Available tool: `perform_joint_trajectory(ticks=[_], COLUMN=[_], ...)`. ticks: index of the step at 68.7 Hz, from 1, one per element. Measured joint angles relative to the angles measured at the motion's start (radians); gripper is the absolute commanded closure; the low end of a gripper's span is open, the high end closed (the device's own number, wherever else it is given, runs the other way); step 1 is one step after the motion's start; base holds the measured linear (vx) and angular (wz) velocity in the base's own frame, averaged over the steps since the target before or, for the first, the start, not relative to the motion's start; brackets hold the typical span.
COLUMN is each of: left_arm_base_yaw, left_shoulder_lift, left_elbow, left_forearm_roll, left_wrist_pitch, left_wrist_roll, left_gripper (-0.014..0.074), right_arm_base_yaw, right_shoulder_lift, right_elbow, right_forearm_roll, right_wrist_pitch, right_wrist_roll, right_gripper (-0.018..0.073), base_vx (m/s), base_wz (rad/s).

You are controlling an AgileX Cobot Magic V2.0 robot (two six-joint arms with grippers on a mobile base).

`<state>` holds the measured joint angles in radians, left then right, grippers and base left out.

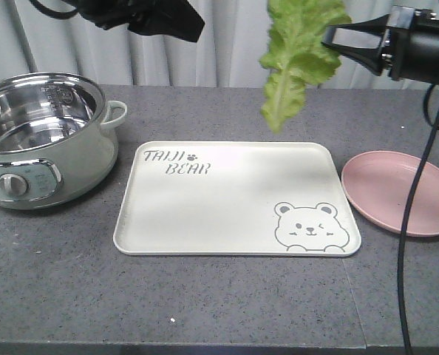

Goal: Transfer vegetables to tray and serve
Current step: 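Carry the lettuce leaf with the right gripper onto the pink plate, then open the right gripper to release the leaf and withdraw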

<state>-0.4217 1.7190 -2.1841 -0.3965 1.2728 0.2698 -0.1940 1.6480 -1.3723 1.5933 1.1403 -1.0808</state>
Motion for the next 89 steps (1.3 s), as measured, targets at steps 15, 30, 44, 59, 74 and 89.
perform_joint_trajectory(ticks=[15,30,44,59,74,89], left_arm_base_yaw=[0.000,0.000,0.000,0.000,0.000,0.000], left_shoulder_lift=[-0.029,-0.029,-0.029,-0.029,-0.029,-0.029], left_elbow=[0.000,0.000,0.000,0.000,0.000,0.000], left_forearm_roll=[0.057,0.086,0.089,0.090,0.091,0.092], left_wrist_pitch=[0.001,0.001,0.001,0.001,0.001,0.001], left_wrist_roll=[-0.060,-0.073,-0.073,-0.073,-0.074,-0.074], left_gripper=[0.0211,0.0234,0.0259,0.0273,0.0273,0.0273], right_arm_base_yaw=[-0.196,-0.282,-0.282,-0.282,-0.282,-0.282], right_shoulder_lift=[-0.028,-0.028,0.029,0.162,0.238,0.238], right_elbow=[0.000,0.000,0.000,0.000,0.000,0.000], right_forearm_roll=[-0.250,-0.469,-0.490,-0.493,-0.539,-0.627], right_wrist_pitch=[0.033,0.010,0.008,0.014,-0.026,-0.100], right_wrist_roll=[0.152,0.244,0.276,0.285,0.282,0.282], right_gripper=[0.0565,0.0565,0.0565,0.0564,0.0484,0.0232], base_vx=[0.00,0.00,0.00,0.00,0.00,0.00], base_wz=[0.00,0.00,0.00,0.00,0.00,0.00])
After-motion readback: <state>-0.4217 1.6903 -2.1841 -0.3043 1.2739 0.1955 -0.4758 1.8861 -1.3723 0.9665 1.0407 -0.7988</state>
